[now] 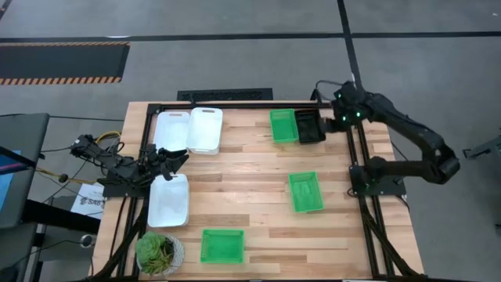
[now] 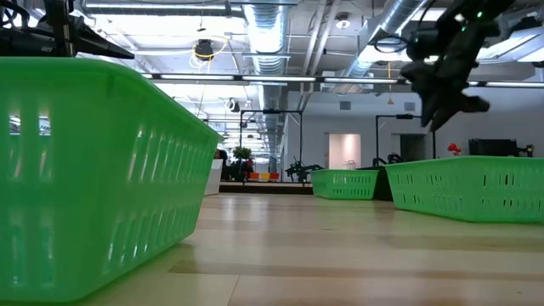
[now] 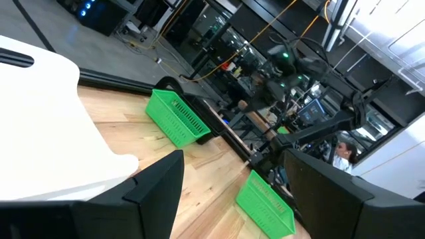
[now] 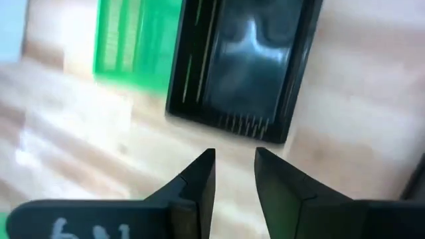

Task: Stack baskets by color
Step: Stack the middle green bin into the top green bin

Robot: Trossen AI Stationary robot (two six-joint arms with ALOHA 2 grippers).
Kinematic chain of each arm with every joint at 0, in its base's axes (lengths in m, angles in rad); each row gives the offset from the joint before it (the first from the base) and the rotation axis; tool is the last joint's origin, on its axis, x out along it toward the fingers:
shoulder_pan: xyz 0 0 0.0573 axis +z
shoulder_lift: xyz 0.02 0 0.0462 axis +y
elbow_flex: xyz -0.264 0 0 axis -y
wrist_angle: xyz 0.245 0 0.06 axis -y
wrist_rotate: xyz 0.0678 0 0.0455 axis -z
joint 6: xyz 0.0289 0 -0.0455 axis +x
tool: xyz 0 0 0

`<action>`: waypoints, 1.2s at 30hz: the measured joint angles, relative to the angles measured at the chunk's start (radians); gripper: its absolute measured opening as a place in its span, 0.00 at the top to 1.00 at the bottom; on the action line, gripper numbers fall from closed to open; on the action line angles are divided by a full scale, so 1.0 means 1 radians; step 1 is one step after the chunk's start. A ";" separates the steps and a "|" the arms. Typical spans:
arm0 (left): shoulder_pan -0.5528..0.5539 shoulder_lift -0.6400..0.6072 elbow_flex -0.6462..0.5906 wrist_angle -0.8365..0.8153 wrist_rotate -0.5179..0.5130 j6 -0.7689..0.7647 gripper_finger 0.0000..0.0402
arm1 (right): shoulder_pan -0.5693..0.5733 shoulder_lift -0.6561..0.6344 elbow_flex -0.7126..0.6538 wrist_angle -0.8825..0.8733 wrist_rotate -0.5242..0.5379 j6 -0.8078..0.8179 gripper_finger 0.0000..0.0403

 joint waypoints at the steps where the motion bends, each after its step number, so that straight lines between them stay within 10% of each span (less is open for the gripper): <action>1: 0.000 0.000 0.000 0.000 0.000 0.000 0.38 | 0.040 -0.014 0.000 -0.029 0.014 0.027 0.69; 23: 0.000 0.000 0.000 0.000 0.034 0.000 0.38 | 1.202 -0.043 -0.001 -0.115 0.443 1.034 0.69; 36: 0.000 0.000 0.000 -0.025 0.019 0.000 0.38 | 1.397 0.302 -0.002 -0.109 0.468 1.340 0.52</action>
